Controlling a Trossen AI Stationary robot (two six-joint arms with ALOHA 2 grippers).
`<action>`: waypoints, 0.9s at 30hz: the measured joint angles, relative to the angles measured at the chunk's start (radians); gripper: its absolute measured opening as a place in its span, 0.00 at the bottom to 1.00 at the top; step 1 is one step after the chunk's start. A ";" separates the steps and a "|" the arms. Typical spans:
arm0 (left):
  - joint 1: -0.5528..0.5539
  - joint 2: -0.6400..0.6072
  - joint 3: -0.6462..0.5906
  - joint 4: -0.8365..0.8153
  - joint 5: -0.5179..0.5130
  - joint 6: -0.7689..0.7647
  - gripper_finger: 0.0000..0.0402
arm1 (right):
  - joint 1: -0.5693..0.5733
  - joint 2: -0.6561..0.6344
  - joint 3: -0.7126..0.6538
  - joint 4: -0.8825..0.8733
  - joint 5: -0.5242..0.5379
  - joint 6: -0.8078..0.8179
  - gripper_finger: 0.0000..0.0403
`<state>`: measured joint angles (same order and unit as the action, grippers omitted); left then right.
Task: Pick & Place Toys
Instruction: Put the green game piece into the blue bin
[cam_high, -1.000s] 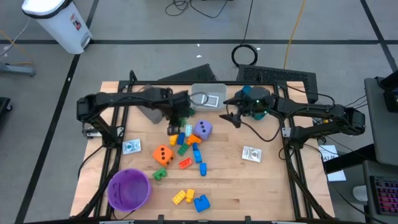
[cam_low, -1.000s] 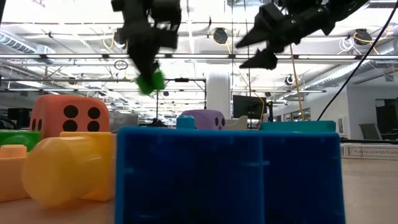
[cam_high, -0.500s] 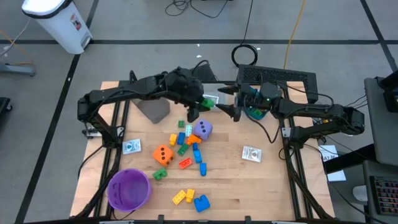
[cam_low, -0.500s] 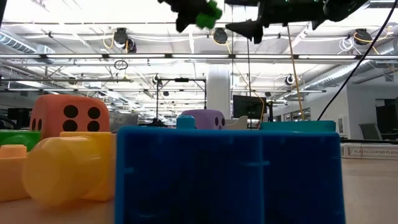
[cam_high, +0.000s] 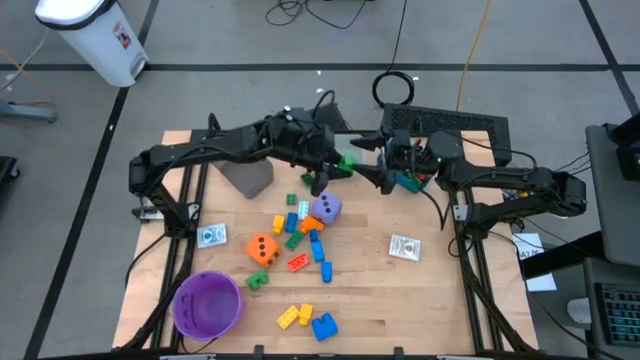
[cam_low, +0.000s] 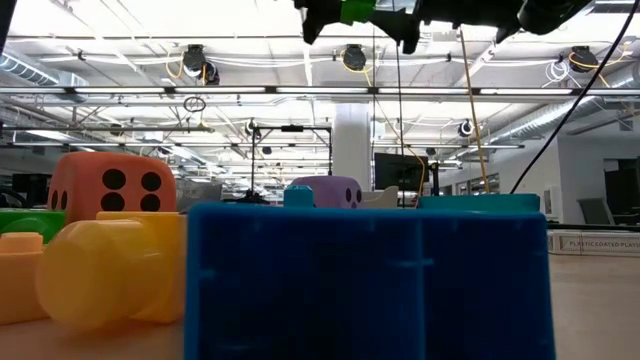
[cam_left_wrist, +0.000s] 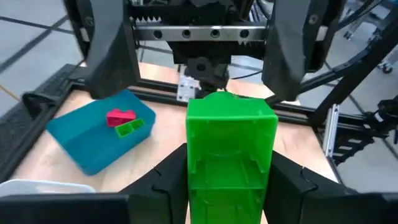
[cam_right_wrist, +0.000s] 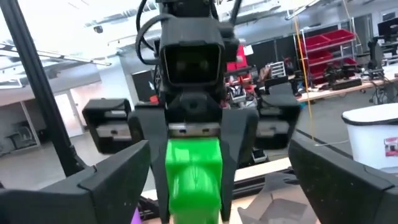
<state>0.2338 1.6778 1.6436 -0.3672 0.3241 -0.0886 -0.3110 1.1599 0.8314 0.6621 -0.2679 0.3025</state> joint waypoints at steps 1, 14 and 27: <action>-0.002 0.009 0.000 0.016 0.006 -0.003 0.40 | 0.004 0.000 0.000 -0.001 -0.002 0.000 0.89; 0.004 0.031 -0.001 0.108 0.035 -0.045 0.40 | 0.019 -0.001 0.000 -0.043 -0.004 -0.001 0.72; 0.004 0.031 -0.002 0.108 0.035 -0.054 0.41 | 0.019 -0.001 0.001 -0.038 -0.004 -0.028 0.39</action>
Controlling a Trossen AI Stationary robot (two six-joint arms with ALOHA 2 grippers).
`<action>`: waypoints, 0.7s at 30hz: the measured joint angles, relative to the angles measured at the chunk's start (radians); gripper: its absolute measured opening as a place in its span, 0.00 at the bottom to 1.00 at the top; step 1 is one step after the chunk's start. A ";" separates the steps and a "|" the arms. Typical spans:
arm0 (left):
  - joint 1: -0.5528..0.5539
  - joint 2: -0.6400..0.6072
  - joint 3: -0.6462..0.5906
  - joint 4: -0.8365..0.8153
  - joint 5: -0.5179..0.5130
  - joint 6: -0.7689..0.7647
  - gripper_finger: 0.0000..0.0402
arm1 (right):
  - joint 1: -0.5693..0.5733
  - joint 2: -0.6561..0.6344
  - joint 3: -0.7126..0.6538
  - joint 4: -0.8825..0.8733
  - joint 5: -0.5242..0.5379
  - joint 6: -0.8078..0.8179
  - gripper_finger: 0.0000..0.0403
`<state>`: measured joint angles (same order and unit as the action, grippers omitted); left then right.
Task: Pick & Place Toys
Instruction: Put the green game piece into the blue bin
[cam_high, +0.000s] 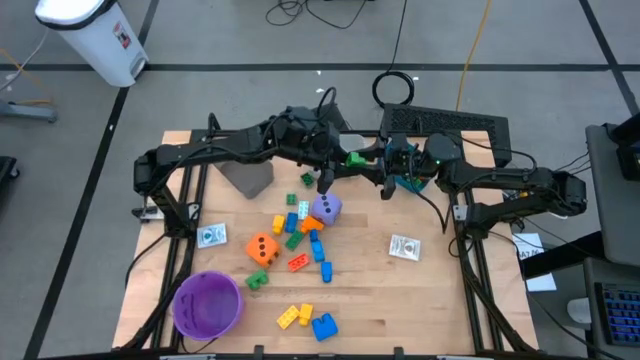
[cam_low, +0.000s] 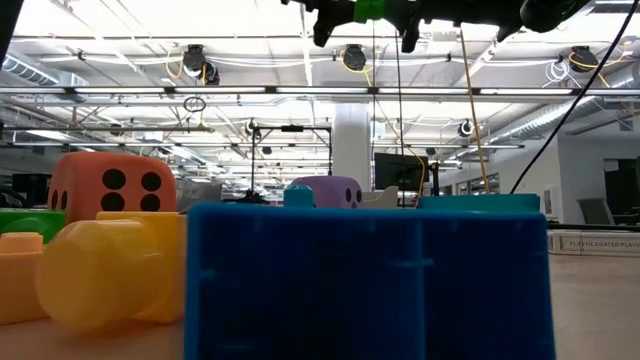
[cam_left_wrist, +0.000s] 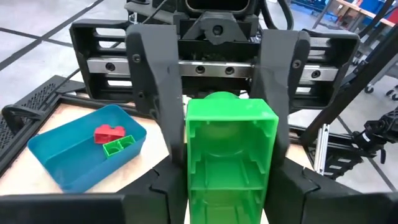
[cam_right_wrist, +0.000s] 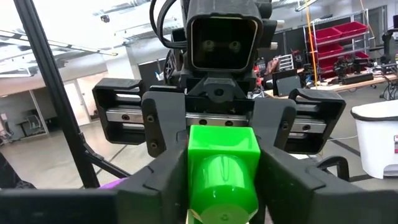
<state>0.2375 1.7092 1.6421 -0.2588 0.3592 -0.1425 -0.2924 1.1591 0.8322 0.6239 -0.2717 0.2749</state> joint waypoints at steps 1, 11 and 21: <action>0.000 0.000 0.000 0.000 0.000 0.000 0.42 | 0.000 0.000 0.000 0.000 0.000 0.000 0.36; 0.000 0.000 0.000 0.001 0.004 -0.029 0.43 | -0.001 0.000 0.000 0.001 -0.019 0.000 0.32; 0.030 0.000 0.000 0.007 0.007 -0.076 0.49 | -0.019 -0.021 0.000 -0.003 -0.013 0.000 0.32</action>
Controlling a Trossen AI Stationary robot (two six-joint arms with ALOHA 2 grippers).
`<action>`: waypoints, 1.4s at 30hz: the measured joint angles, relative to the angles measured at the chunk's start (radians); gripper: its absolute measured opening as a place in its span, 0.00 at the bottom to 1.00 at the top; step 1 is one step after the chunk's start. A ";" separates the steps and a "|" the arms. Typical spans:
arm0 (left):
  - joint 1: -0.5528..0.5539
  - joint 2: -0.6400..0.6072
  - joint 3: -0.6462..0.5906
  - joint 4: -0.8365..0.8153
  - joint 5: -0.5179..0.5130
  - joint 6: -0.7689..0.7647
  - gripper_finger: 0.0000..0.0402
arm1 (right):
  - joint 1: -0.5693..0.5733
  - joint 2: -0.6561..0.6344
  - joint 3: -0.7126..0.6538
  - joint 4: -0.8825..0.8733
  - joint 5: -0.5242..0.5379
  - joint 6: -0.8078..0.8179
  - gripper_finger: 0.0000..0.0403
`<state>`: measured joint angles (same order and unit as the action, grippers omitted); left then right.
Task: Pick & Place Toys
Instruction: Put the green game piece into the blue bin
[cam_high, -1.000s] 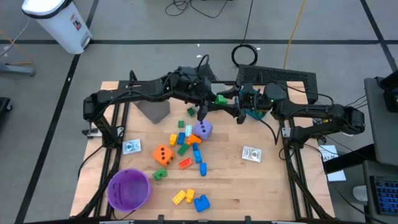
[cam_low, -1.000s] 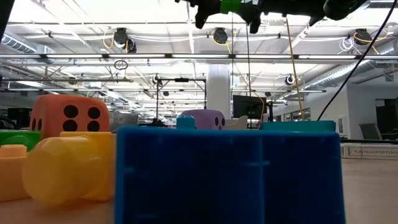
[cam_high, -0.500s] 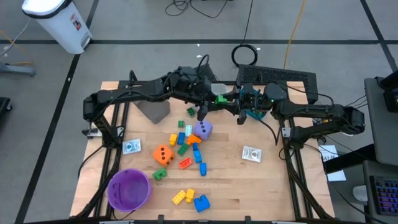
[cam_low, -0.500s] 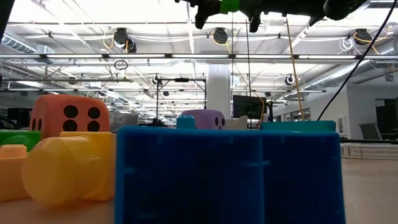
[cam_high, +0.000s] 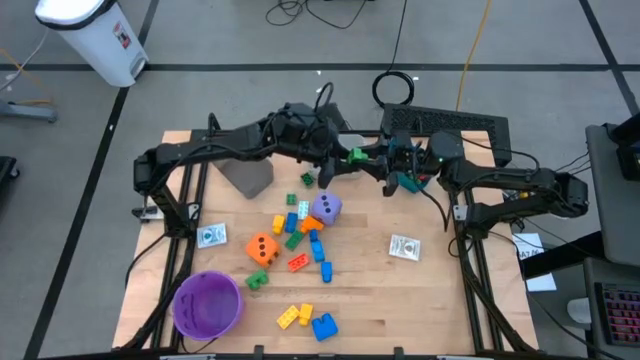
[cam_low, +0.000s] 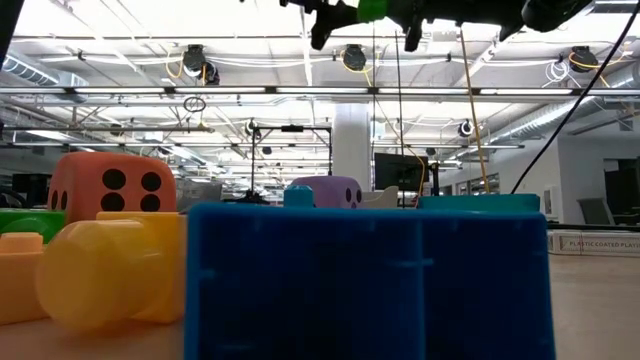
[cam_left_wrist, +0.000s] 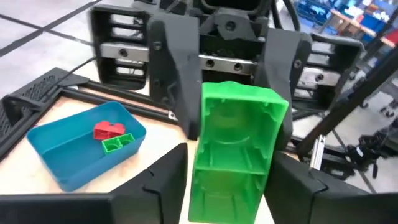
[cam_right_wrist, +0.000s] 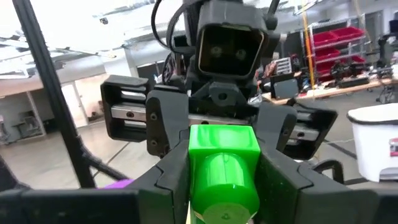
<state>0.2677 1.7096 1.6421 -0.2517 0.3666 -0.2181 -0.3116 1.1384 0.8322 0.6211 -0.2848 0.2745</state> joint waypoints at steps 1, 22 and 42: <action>0.005 0.000 0.000 -0.002 0.001 -0.003 0.51 | -0.006 -0.006 0.000 -0.008 0.000 0.000 0.32; 0.156 -0.078 0.000 0.042 0.006 0.023 0.70 | -0.321 -0.185 0.000 -0.961 0.165 -0.097 0.32; 0.154 -0.077 0.000 0.036 -0.028 0.013 0.70 | -0.488 0.157 0.000 -1.120 0.368 -0.186 0.32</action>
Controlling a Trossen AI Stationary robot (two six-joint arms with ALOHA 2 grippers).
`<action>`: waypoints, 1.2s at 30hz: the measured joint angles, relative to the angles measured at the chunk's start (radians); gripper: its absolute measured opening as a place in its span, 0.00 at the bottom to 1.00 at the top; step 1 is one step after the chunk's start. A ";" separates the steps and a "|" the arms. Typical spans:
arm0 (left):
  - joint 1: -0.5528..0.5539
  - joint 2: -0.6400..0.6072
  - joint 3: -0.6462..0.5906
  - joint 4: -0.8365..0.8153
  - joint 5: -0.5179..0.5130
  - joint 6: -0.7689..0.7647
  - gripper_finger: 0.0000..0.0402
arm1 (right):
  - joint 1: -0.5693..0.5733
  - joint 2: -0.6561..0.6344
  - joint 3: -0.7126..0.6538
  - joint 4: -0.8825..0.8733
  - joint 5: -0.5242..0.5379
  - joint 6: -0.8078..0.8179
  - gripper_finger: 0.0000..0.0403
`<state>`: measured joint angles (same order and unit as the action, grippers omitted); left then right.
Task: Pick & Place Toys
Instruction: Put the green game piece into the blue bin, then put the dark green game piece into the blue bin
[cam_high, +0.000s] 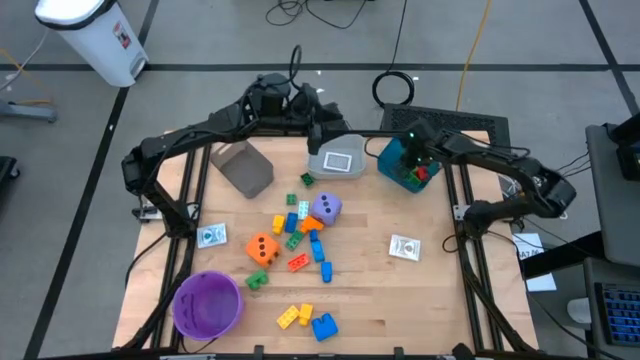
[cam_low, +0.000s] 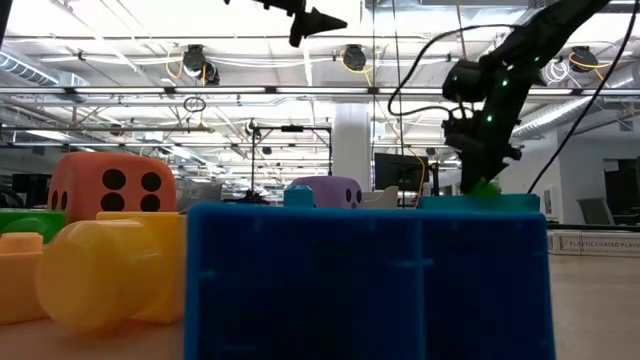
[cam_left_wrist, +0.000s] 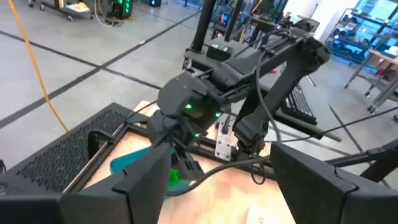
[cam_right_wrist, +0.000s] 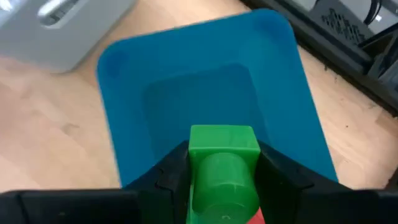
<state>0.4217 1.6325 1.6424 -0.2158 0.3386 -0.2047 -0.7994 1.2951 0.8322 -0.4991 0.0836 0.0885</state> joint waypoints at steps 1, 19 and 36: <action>0.000 0.000 0.000 -0.006 0.000 0.000 0.70 | -0.004 0.014 0.000 0.011 0.003 -0.001 0.32; -0.019 0.000 0.000 -0.054 0.000 0.019 0.70 | -0.011 0.052 0.000 0.068 0.022 -0.029 0.47; -0.018 0.000 0.000 -0.128 0.008 0.046 0.70 | -0.011 -0.169 0.000 0.173 -0.253 0.138 0.70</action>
<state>0.4042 1.6329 1.6424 -0.3438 0.3463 -0.1589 -0.8101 1.1262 0.8322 -0.3263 -0.1695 0.2262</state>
